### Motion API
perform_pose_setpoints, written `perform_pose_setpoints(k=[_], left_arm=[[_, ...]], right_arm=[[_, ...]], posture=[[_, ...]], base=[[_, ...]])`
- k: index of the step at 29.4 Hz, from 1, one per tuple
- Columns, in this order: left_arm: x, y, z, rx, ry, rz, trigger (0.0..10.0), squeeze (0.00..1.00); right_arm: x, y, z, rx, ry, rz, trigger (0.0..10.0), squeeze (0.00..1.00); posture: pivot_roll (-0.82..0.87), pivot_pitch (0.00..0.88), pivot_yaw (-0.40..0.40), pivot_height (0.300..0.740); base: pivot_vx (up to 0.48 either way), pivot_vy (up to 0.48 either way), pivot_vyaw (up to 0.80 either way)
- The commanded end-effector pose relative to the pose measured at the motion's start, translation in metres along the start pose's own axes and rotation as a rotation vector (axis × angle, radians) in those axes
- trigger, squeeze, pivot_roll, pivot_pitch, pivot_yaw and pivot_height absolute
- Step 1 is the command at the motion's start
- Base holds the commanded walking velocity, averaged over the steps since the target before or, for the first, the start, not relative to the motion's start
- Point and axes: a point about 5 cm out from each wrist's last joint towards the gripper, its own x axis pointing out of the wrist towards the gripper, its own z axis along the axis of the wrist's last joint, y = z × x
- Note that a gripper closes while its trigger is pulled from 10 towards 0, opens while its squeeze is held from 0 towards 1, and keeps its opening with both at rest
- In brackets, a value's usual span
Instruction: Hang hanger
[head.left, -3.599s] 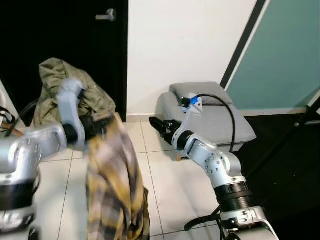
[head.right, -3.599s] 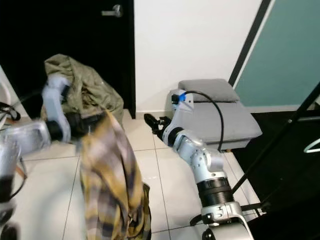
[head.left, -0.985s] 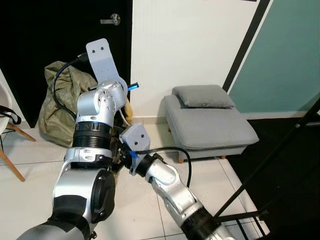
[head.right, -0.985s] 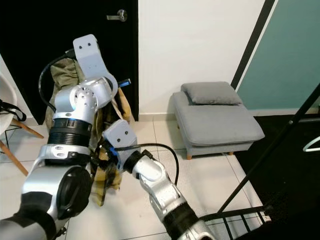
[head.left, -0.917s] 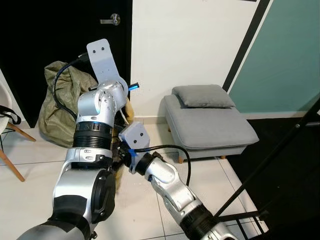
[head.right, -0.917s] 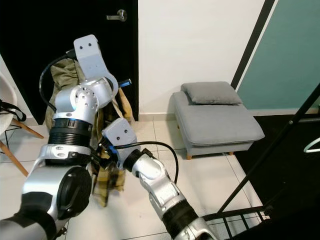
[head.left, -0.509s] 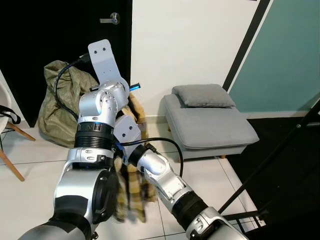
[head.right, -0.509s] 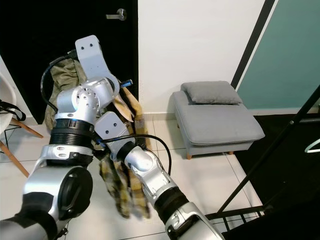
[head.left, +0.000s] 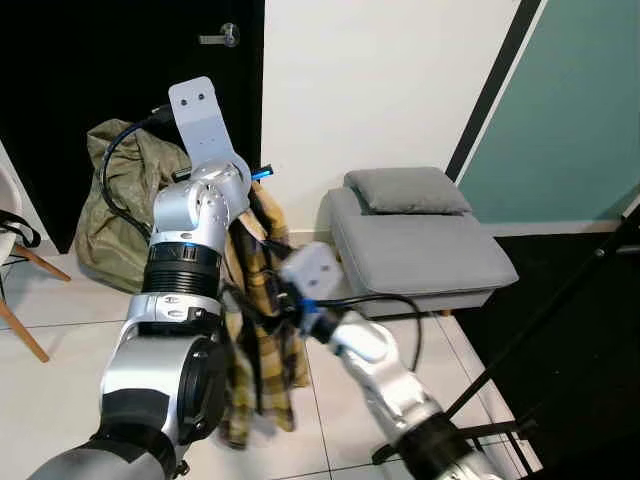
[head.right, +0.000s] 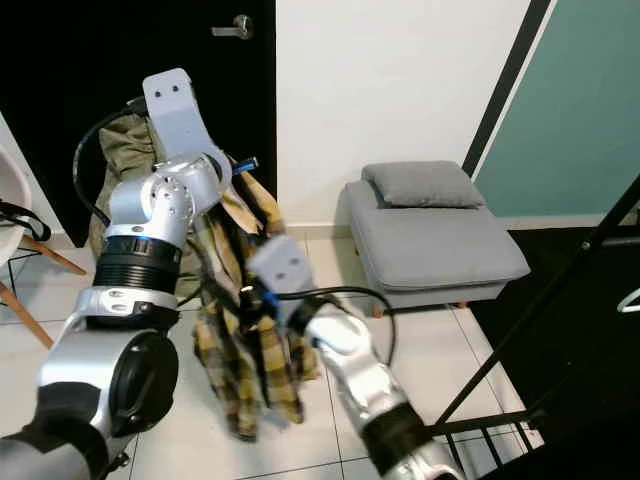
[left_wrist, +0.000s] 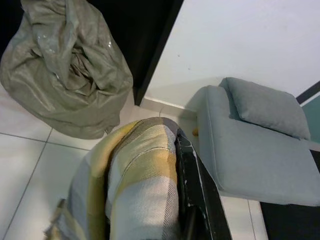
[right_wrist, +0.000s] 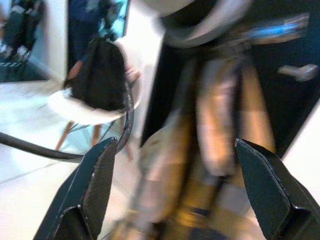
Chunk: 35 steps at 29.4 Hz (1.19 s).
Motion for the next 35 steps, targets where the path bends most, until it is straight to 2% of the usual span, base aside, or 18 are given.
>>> perform_pose_setpoints(k=[1,4,8,10,13,16,18,24,30,35], left_arm=[[-0.003,-0.003,0.019,0.005,-0.08,-0.02,0.0,0.0],[-0.003,-0.002,0.021,0.011,-0.086,-0.029,0.0,0.0],[-0.002,-0.002,0.021,0.017,-0.09,-0.032,0.0,0.0],[-0.002,-0.002,0.021,0.017,-0.09,-0.032,0.0,0.0],[-0.004,-0.006,0.022,0.012,-0.088,-0.054,0.0,0.0],[-0.007,-0.01,0.022,0.005,-0.08,-0.074,0.0,0.0],[-0.014,-0.019,0.021,-0.008,-0.055,-0.117,0.0,0.0],[-0.025,-0.032,0.018,-0.05,0.005,-0.196,0.0,0.0],[-0.034,-0.036,0.017,-0.031,0.007,-0.227,0.0,0.0],[-0.037,-0.034,0.019,-0.035,0.009,-0.219,0.0,0.0]], right_arm=[[-0.015,-0.018,-0.006,0.042,0.028,-0.09,10.0,0.0],[-0.026,-0.042,0.005,0.115,-0.027,-0.189,10.0,0.0],[-0.029,-0.05,0.009,0.182,-0.051,-0.209,10.0,0.0],[-0.029,-0.05,0.009,0.182,-0.051,-0.209,10.0,0.0],[-0.028,-0.048,0.001,0.17,0.013,-0.227,10.0,0.0],[-0.025,-0.042,-0.01,0.148,0.074,-0.225,10.0,0.0],[-0.018,-0.028,-0.021,0.114,0.119,-0.18,10.0,0.0],[-0.004,-0.016,-0.029,0.082,0.135,-0.153,10.0,0.0],[0.012,-0.015,-0.028,0.015,0.138,-0.186,10.0,0.0],[0.017,-0.021,-0.024,-0.025,0.12,-0.215,10.0,0.0]], posture=[[0.05,0.176,-0.053,0.74],[0.05,0.175,-0.051,0.74],[0.05,0.175,-0.051,0.74],[0.05,0.175,-0.051,0.74],[0.06,0.178,-0.054,0.74],[0.06,0.18,-0.054,0.74],[0.06,0.183,-0.051,0.74],[0.06,0.187,-0.051,0.74],[0.08,0.192,-0.066,0.74],[0.08,0.194,-0.07,0.74]], base=[[0.0,0.0,0.0],[0.0,0.0,0.0],[0.0,0.0,0.0],[0.0,0.0,0.0],[0.0,0.0,0.0],[0.0,0.0,0.0],[0.0,0.0,0.0],[0.0,0.0,0.0],[0.0,0.0,0.0],[0.0,0.0,0.0]])
